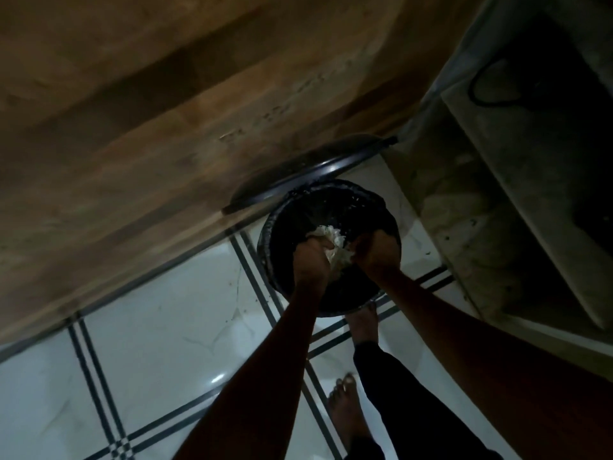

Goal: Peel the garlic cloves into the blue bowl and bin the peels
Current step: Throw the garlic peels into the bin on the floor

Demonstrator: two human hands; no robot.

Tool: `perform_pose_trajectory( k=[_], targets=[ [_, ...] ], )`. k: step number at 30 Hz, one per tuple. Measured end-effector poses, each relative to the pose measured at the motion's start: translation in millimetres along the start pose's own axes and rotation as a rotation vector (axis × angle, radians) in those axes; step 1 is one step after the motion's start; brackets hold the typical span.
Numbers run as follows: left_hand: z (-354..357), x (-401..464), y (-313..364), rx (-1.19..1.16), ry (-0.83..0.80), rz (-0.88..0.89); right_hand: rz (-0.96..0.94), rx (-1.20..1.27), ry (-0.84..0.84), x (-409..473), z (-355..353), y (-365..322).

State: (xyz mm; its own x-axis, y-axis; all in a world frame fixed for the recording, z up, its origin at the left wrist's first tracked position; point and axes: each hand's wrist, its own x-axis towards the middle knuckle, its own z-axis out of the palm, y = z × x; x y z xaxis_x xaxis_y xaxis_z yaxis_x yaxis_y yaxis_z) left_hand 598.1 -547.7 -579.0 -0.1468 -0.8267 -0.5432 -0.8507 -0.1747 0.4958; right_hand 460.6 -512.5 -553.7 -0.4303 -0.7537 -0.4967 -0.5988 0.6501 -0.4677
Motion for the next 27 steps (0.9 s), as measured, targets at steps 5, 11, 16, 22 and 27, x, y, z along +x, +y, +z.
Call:
perform_pose_trajectory(
  k=[5, 11, 16, 22, 27],
  targets=[
    [-28, -28, 21, 0.127, 0.101, 0.091, 0.062, 0.091, -0.078, -26, -36, -10],
    [-116, -136, 118, -0.259, 0.268, 0.222, 0.097, 0.420, -0.019, -114, -153, -47],
    [-200, -260, 227, -0.520, 0.196, 0.364, -0.096, 0.512, 0.184, -232, -300, -72],
    [-249, -393, 342, -0.600, 0.070, 0.599, -0.187, 0.463, 0.518, -375, -452, -60],
    [-227, -483, 421, -0.586, -0.080, 0.812, -0.140, 0.408, 0.743, -470, -532, -4]
  ],
)
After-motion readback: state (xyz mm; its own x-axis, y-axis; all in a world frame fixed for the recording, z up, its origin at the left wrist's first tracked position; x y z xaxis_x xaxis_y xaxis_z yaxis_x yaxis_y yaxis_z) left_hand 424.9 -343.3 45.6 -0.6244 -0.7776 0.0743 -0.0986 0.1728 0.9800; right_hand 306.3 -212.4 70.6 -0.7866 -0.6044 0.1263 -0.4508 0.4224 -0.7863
